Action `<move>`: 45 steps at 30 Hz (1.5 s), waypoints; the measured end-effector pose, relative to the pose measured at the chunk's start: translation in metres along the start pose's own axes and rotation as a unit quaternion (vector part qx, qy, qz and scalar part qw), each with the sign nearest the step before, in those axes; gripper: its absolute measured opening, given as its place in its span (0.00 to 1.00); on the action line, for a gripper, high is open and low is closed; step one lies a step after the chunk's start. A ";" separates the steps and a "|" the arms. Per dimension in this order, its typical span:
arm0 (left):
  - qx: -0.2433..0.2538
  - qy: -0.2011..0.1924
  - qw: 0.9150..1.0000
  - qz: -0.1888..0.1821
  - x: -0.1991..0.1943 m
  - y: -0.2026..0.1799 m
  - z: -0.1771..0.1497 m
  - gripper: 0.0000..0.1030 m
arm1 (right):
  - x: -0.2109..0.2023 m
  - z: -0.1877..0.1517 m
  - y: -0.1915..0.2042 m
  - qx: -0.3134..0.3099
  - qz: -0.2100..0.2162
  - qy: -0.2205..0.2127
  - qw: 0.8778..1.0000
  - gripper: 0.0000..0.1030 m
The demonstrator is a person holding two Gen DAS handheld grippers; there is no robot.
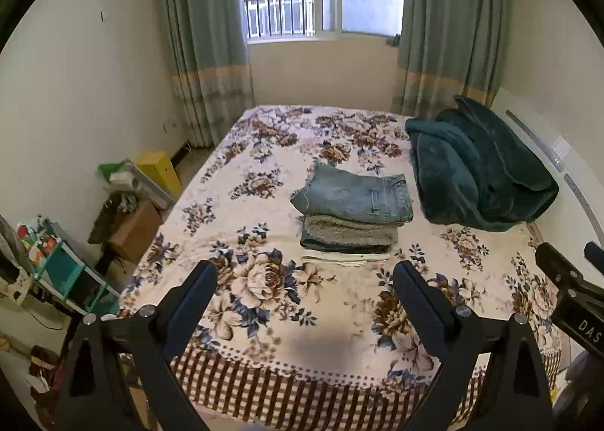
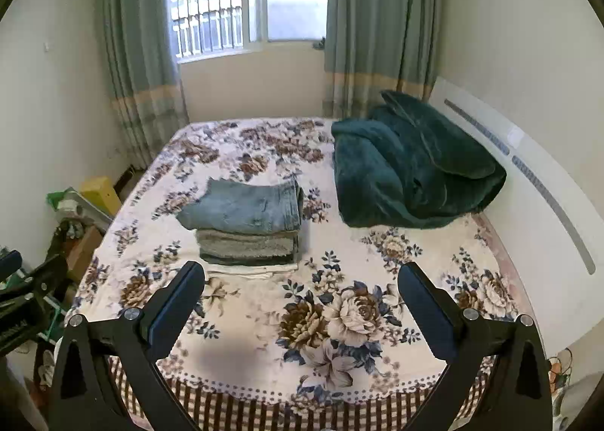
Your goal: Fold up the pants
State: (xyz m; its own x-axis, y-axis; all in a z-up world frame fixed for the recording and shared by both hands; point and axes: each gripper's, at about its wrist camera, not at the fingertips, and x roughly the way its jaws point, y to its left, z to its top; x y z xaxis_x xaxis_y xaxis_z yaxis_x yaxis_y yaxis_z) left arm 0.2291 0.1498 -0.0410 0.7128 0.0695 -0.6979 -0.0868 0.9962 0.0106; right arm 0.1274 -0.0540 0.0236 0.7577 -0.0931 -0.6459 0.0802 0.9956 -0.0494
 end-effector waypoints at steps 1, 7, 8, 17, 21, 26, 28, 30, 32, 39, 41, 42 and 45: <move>0.000 -0.003 1.000 -0.005 -0.008 0.001 -0.002 0.92 | -0.015 -0.002 0.000 -0.003 0.001 -0.006 1.000 1.00; -0.001 -0.034 0.999 -0.014 -0.051 0.006 -0.009 0.92 | -0.080 -0.006 0.002 0.008 0.009 -0.023 1.000 1.00; 0.000 -0.034 0.999 -0.016 -0.055 0.008 -0.010 0.92 | -0.088 -0.006 0.003 0.010 0.008 -0.027 1.000 1.00; 0.005 -0.034 0.999 -0.025 -0.062 0.023 -0.017 1.00 | -0.122 -0.006 0.017 0.015 0.003 -0.043 0.999 1.00; 0.003 -0.035 0.999 -0.017 -0.060 0.025 -0.017 1.00 | -0.112 -0.004 0.024 0.014 0.001 -0.037 0.999 1.00; 0.003 -0.029 1.000 -0.005 -0.059 0.028 -0.022 1.00 | -0.094 0.000 0.031 0.014 0.004 -0.023 1.000 1.00; 0.004 -0.029 1.000 -0.001 -0.058 0.030 -0.022 1.00 | -0.088 0.001 0.033 0.013 0.006 -0.020 1.000 1.00; 0.004 -0.029 1.000 -0.001 -0.058 0.029 -0.022 1.00 | -0.083 0.002 0.034 0.013 0.010 -0.019 1.000 1.00; 0.004 -0.029 1.000 0.001 -0.058 0.029 -0.022 1.00 | -0.080 0.003 0.036 0.012 0.011 -0.019 1.000 1.00; 0.002 -0.027 1.000 -0.002 -0.054 0.030 -0.018 1.00 | -0.075 0.004 0.041 0.012 0.015 -0.016 1.000 1.00; 0.002 -0.027 1.000 -0.004 -0.053 0.031 -0.017 1.00 | -0.072 0.005 0.045 0.010 0.015 -0.014 1.000 1.00; 0.002 -0.027 1.000 -0.003 -0.053 0.031 -0.017 1.00 | -0.071 0.004 0.046 0.010 0.016 -0.013 1.000 1.00; 0.001 -0.027 1.000 -0.004 -0.053 0.032 -0.016 1.00 | -0.067 0.004 0.047 0.010 0.020 -0.009 1.000 1.00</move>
State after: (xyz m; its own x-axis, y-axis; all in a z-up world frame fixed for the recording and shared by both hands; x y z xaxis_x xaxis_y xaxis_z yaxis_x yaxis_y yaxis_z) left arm 0.1775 0.1771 -0.0149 0.7500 0.0651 -0.6583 -0.0795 0.9968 0.0079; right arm 0.0831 -0.0008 0.0670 0.7716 -0.0528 -0.6339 0.0617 0.9981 -0.0080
